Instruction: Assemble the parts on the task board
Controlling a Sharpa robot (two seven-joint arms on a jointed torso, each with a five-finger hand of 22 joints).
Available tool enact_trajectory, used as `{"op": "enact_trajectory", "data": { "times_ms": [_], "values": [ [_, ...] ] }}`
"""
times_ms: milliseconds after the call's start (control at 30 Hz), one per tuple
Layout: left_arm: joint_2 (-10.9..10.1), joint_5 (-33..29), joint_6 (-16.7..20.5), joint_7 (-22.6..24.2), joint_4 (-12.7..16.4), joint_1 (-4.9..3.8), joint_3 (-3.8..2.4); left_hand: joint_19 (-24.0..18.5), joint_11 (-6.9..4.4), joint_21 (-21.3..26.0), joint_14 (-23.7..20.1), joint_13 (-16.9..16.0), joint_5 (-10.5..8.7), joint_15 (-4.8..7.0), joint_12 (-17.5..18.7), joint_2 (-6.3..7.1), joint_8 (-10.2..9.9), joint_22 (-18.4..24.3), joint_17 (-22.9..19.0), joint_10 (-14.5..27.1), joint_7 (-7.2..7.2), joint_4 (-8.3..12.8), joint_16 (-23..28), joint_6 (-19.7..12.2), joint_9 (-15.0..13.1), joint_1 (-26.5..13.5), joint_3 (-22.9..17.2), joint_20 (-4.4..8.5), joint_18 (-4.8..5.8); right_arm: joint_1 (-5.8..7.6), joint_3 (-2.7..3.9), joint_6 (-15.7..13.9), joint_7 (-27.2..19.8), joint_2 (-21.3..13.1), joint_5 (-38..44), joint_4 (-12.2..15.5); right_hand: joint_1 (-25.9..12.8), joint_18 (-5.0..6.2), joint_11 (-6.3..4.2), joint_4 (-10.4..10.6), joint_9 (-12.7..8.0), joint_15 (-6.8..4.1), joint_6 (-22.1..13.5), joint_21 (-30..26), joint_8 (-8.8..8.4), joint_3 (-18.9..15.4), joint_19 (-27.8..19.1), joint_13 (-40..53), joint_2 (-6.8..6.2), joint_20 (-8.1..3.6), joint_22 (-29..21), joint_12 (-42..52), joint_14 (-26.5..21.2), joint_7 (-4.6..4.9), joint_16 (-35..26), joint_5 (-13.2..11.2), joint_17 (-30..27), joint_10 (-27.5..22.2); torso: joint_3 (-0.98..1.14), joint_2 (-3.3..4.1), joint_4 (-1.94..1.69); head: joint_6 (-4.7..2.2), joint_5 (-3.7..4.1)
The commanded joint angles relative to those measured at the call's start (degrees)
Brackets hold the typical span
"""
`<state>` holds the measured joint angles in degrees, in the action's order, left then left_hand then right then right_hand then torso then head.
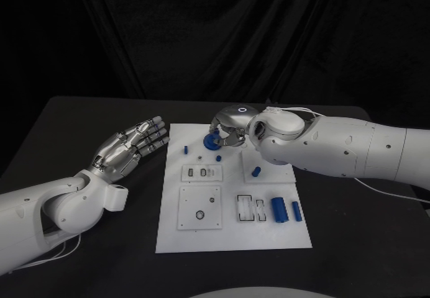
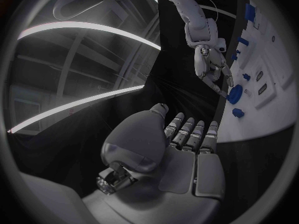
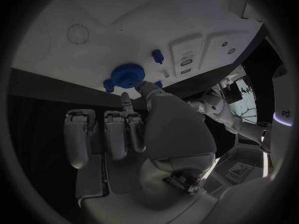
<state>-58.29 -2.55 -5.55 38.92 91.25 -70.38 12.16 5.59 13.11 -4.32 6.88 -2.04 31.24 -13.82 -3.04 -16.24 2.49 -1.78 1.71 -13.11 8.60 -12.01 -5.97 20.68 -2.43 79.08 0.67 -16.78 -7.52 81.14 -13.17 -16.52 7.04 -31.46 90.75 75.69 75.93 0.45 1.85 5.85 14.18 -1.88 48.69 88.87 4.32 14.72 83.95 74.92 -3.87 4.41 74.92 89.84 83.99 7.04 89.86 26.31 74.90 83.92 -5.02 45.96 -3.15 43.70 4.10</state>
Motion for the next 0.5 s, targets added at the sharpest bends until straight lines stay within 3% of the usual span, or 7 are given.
{"op": "enact_trajectory", "data": {
  "times_ms": [33, 500],
  "values": [
    [0.1, 0.1, -0.9, 7.4, 0.0, 0.11, -0.04, 0.3, 0.13, -0.3, 0.1, -0.1, 0.36, -0.27, -0.3, 0.38, 0.1, -0.1, 0.1, -0.4, 1.55, 0.0, -0.3, 0.4, -0.1, -0.1, -0.2, -0.13, 1.12, -0.15, 0.04, 0.2, 0.4, -0.1, 0.3, 0.3, -0.2, 0.05, -0.2, 0.0, 0.0, -0.13, 1.1, -0.2, 0.58, 0.3, 4.9, 15.1, -0.47, -0.07, 14.1, 0.2, 6.0, 0.01, 0.1, -0.4, 15.1, 6.1, 0.0, -0.03, -0.01, 0.07, 0.05],
    [0.1, 0.1, -0.9, 7.3, 0.0, 0.12, -0.04, 0.3, 0.2, -0.4, 0.1, -0.1, 0.37, -0.27, -0.3, 0.41, 0.1, -0.1, 0.1, -0.6, 1.58, 0.0, -0.3, 0.5, -0.1, -0.1, -0.3, -0.13, 1.15, -0.21, 0.04, -0.1, 0.3, -0.8, 0.3, 0.7, -0.5, 0.05, -0.09, 0.0, 0.1, -0.05, 2.3, -0.2, 1.2, 0.2, 4.9, 15.1, -0.52, 0.0, 14.1, 0.2, 6.0, 0.05, 0.1, -1.8, 15.1, 6.1, -0.01, -0.05, 0.0, 0.09, -0.13]
  ]
}}
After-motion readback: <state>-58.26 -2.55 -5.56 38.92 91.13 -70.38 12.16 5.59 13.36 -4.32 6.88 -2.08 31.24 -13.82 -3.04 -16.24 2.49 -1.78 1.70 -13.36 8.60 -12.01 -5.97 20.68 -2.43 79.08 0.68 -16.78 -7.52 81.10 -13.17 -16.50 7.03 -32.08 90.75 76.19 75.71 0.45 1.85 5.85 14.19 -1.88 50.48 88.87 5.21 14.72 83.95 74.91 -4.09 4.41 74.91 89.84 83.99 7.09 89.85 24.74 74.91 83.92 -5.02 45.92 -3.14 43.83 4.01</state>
